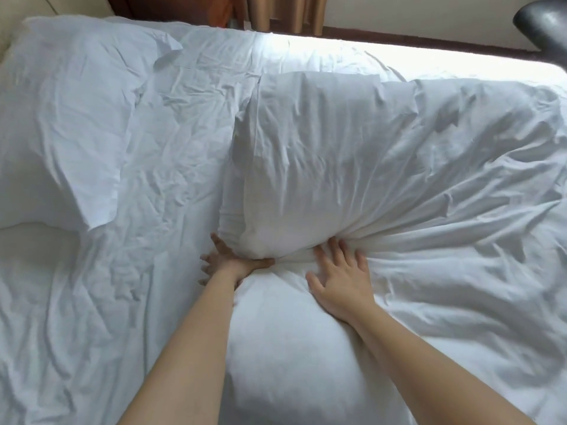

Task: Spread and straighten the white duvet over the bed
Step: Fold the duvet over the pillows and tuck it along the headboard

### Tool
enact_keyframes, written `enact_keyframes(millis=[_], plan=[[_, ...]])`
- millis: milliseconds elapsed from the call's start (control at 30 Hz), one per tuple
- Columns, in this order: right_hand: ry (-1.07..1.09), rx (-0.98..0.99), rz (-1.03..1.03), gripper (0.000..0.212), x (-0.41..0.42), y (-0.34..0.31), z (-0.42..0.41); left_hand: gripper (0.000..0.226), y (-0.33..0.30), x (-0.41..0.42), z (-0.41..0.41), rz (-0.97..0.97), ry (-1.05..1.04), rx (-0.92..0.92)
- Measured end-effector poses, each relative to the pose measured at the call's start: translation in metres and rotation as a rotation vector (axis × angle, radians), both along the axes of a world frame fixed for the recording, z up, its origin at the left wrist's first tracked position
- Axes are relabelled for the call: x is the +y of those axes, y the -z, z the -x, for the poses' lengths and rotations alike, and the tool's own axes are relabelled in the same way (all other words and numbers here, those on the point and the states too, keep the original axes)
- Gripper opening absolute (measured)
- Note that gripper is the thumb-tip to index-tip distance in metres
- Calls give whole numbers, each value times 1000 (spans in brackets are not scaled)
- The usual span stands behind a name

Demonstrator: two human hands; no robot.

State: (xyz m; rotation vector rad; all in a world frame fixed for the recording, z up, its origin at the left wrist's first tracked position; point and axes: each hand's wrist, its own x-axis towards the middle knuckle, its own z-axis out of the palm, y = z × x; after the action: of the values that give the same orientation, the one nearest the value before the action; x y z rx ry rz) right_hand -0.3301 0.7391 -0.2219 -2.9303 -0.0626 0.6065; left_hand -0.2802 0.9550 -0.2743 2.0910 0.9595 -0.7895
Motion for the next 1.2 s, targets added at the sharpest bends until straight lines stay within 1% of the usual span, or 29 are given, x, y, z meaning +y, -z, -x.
enact_keyframes(millis=[100,167,233,333,400,433,500,567,600,700,800,833,933,1000,1033,1067,1100,1167,1200], plan=[[13,-3,0,73,2,11,-3,178,17,3,-8,84,12,-16],[16,-5,11,76,1,16,-4,178,28,3,-14,105,-15,-34],[14,-6,23,76,-1,17,-4,167,26,3,-15,94,-26,-34],[6,12,1,71,-5,10,-3,140,11,-3,-14,85,-8,-68],[-21,30,-41,66,-12,-2,-4,134,-3,-9,-10,26,11,-84],[-35,22,-69,63,-18,-10,-4,131,-12,-13,-6,-1,22,-92],[-8,-64,-118,47,-37,-28,-6,122,-20,-19,0,-24,19,-119],[105,-216,-67,33,-65,-46,-8,119,-40,-27,7,-71,26,-119],[191,-273,-25,31,-82,-54,-9,120,-48,-30,10,-103,35,-110],[426,-316,51,32,-139,-71,-5,129,-64,-45,10,-235,67,-56],[551,-333,141,34,-196,-81,5,144,-80,-64,7,-394,47,86],[591,-345,159,34,-215,-83,7,147,-84,-71,5,-420,44,119],[723,-394,140,35,-267,-86,10,156,-87,-82,-1,-458,16,178],[822,-356,35,37,-297,-89,10,157,-86,-89,0,-492,-13,188],[868,-307,-27,39,-309,-90,9,151,-84,-92,1,-515,-37,156],[896,-259,-73,41,-319,-89,8,141,-82,-97,3,-537,-58,105],[905,-231,-98,42,-325,-86,8,126,-78,-102,5,-568,-84,39],[907,-222,-105,47,-328,-75,9,82,-73,-117,7,-671,-160,-116],[903,-210,-89,52,-323,-68,10,61,-72,-126,10,-729,-184,-165]])
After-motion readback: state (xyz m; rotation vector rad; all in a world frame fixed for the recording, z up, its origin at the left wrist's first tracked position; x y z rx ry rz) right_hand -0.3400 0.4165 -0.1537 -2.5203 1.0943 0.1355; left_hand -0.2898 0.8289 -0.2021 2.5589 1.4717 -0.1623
